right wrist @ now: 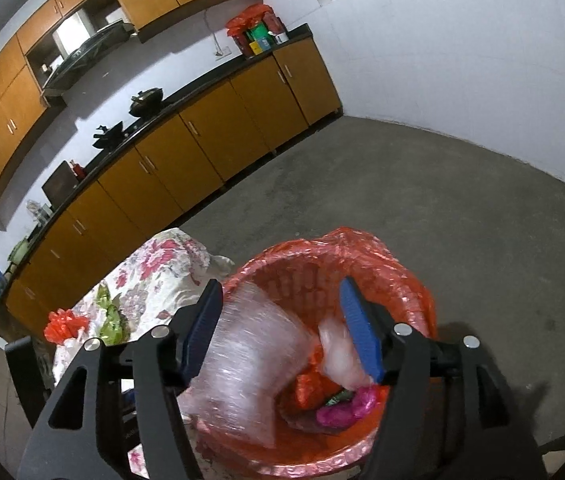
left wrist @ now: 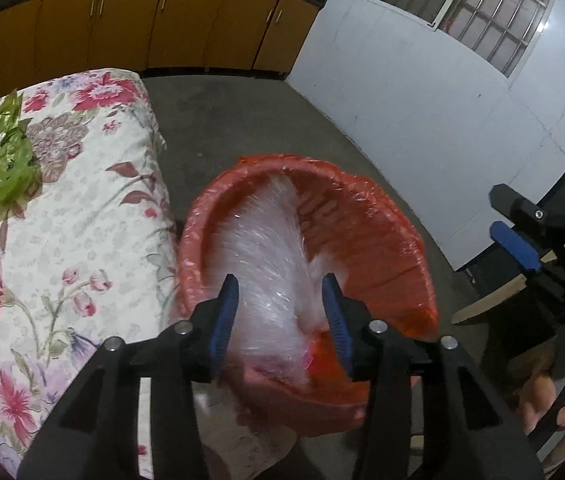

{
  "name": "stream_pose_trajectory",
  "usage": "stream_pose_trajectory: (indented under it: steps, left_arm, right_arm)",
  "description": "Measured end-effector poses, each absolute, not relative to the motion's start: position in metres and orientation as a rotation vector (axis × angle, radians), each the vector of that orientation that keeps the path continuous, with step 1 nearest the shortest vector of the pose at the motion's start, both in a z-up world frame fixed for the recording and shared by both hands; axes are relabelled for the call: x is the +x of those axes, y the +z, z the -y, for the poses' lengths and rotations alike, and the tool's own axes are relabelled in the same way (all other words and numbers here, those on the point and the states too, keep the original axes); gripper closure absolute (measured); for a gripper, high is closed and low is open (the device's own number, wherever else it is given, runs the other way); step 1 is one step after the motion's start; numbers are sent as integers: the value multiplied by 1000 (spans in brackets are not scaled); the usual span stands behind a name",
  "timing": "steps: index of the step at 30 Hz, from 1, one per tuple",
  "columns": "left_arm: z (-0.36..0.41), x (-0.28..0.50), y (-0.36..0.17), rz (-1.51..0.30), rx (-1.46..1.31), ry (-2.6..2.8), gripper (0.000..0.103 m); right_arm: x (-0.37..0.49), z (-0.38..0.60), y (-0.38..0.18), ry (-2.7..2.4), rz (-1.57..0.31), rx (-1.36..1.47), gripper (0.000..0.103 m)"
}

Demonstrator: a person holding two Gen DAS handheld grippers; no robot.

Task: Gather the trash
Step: 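Open the left gripper over the basket while the right gripper releases the clear bag, then move both open grippers back over the table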

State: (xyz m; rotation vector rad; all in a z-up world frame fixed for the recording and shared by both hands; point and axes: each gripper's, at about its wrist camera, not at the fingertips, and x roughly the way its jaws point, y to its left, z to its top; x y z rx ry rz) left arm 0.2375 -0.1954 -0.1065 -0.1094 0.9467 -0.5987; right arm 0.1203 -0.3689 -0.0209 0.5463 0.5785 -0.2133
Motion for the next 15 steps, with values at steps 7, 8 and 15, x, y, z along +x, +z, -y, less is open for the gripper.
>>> stream_pose_trajectory:
  steps: [7, 8, 15]
  left_arm:
    - [162, 230, -100, -852, -27, -469, 34]
    - [155, 230, -98, -842, -20, -451, 33]
    - [85, 234, -98, -808, -12, -283, 23]
  right_arm:
    - [115, 360, -14, -274, -561, 430, 18]
    - [114, 357, -13, -278, -556, 412, 15]
    - [124, 336, -10, -249, -575, 369, 12]
